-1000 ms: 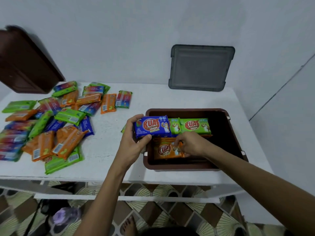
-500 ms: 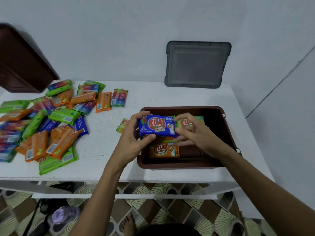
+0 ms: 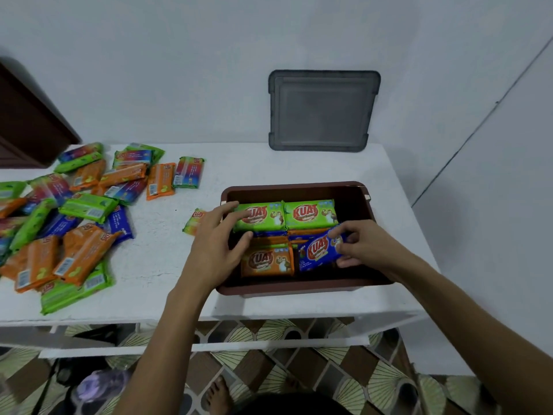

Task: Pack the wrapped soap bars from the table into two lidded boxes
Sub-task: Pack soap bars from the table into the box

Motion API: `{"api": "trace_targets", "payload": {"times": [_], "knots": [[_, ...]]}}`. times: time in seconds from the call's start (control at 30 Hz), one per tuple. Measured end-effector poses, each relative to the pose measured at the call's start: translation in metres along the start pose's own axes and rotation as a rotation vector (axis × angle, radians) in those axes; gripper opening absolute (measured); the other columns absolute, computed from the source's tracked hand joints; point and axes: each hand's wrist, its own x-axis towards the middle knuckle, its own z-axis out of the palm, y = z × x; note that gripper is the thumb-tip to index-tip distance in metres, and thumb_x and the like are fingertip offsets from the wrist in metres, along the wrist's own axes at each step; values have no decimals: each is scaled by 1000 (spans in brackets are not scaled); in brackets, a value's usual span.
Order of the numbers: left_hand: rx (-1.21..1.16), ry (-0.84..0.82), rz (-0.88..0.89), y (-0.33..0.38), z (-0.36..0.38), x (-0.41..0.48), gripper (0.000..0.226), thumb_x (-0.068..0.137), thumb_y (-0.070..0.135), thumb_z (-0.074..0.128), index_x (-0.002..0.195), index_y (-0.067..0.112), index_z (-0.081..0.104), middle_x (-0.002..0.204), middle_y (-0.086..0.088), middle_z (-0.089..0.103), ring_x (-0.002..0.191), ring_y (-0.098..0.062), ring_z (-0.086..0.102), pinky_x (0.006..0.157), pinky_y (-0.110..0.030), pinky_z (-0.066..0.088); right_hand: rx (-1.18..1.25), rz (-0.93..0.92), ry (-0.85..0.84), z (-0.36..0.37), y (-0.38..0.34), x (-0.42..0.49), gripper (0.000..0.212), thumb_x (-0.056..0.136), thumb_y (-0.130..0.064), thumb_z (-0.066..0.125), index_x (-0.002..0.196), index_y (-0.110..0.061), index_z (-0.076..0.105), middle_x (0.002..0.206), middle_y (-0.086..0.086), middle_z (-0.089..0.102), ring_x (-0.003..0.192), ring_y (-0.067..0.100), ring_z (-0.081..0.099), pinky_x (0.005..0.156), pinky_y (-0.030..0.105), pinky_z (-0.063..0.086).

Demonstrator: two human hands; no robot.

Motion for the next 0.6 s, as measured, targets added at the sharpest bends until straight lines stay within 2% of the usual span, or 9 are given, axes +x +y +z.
{"api": "trace_targets", "payload": {"times": [0.13,0.27,0.37,0.47,0.53,0.6], "knots": [[-36,27,-25,3,1,-3,41,90,36,53,126,19,60,141,0,49,131,-17,42,106,-32,35,-290,3,-53,18,3,23,32,88,1,65,115,-15,60,135,11,45,123,30,51,80,43,61],[-38,21,-34,3,1,-3,39,90,35,52,124,19,62,141,0,50,130,-16,43,104,-30,36,-652,-94,-50,20,1,31,30,89,-5,66,114,-18,55,139,11,42,122,30,51,84,37,59],[-50,21,-34,2,1,-4,35,91,31,55,123,18,63,141,0,50,130,-16,43,103,-30,37,-912,-153,-40,23,3,33,27,87,-14,69,107,-19,53,138,10,48,119,28,54,86,37,57],[-68,30,-25,0,1,-4,29,93,24,59,121,17,64,140,0,51,129,-16,45,102,-30,39,-1036,-165,-36,27,4,35,22,90,-24,64,108,-16,55,134,10,53,114,27,58,85,38,56],[-98,43,-34,-2,-1,-6,27,94,24,58,119,18,65,139,1,51,129,-13,45,100,-25,38,-1133,-144,-16,32,-7,32,25,94,-34,58,113,-18,57,126,8,59,107,24,61,80,34,55],[-159,60,-36,-6,-7,-9,26,94,25,57,117,19,66,137,3,52,127,-9,45,100,-21,38,-1220,-204,103,42,-24,27,27,96,-40,52,113,-19,59,112,4,65,92,20,64,71,31,52]]}}
